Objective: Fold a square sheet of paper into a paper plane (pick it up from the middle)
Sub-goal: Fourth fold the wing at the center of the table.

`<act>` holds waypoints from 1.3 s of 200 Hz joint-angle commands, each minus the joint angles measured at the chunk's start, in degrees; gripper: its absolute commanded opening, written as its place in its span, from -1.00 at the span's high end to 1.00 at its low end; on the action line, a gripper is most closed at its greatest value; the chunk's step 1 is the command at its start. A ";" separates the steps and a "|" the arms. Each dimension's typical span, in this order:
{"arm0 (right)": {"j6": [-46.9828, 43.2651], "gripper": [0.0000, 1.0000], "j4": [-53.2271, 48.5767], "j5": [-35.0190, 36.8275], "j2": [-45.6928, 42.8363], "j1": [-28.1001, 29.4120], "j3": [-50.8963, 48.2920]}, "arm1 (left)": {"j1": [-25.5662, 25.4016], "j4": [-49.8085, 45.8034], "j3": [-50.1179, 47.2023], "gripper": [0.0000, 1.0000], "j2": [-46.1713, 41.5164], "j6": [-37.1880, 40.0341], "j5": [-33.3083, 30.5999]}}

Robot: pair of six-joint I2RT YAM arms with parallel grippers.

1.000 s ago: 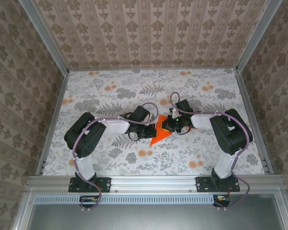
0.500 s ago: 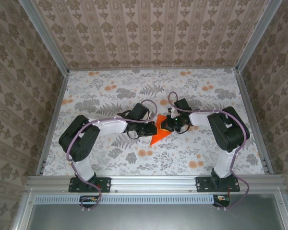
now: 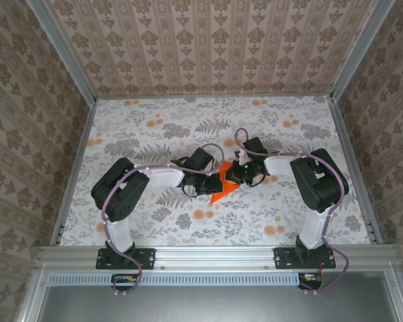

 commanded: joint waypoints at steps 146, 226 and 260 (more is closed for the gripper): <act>2.87 0.94 -15.01 14.76 8.22 -0.30 1.30 | -0.48 -8.10 -0.41 0.87 -1.73 4.54 -2.34; 3.14 0.94 -14.70 14.43 8.29 -0.34 1.23 | -1.92 -7.06 0.25 0.76 -6.37 5.52 -1.86; 3.23 0.94 -14.97 14.39 8.56 -0.29 1.46 | -3.33 -7.63 1.63 0.71 -4.57 5.04 -2.00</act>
